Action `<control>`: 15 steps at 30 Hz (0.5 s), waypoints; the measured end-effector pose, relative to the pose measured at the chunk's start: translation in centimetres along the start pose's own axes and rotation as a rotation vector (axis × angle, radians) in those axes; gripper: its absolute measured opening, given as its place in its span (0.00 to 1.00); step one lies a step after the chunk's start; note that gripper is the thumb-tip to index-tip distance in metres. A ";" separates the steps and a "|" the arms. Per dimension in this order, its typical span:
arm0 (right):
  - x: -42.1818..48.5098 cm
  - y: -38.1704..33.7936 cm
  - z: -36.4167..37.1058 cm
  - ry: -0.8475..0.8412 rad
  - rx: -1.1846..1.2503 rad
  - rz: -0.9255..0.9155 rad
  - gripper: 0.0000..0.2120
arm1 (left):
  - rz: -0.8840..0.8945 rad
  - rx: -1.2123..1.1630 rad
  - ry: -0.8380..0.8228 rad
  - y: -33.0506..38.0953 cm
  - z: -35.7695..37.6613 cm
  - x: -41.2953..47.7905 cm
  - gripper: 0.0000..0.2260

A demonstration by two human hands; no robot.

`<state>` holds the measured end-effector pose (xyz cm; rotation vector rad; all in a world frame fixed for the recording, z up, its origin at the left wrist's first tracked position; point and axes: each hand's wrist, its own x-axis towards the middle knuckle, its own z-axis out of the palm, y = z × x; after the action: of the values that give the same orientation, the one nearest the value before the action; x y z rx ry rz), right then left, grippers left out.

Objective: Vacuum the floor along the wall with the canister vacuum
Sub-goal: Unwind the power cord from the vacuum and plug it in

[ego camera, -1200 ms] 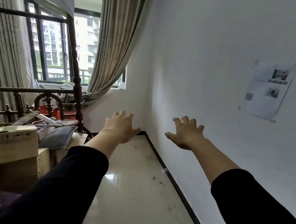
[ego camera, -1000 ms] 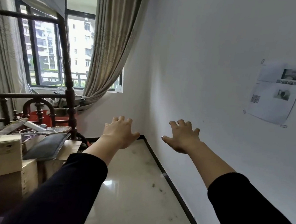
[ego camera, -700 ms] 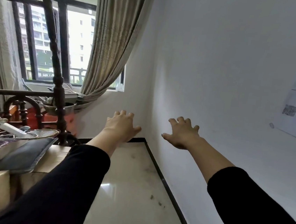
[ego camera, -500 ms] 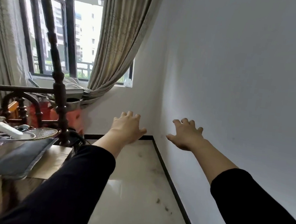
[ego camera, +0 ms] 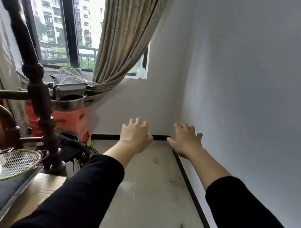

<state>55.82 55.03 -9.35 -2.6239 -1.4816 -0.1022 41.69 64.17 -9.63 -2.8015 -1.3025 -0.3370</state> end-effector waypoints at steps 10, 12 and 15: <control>23.1 -7.6 8.1 -0.081 -0.054 -0.099 0.28 | -0.101 -0.045 -0.058 -11.8 8.5 19.3 0.21; 28.2 -9.3 10.2 -0.086 -0.045 -0.147 0.28 | -0.145 -0.056 -0.042 -14.5 10.9 23.4 0.20; 35.3 -11.8 13.7 -0.121 -0.053 -0.231 0.27 | -0.230 -0.067 -0.071 -18.6 14.4 29.1 0.19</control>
<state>63.89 92.94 -17.77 -2.5288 -1.8436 -0.0045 48.37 99.82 -18.72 -2.7434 -1.6648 -0.2957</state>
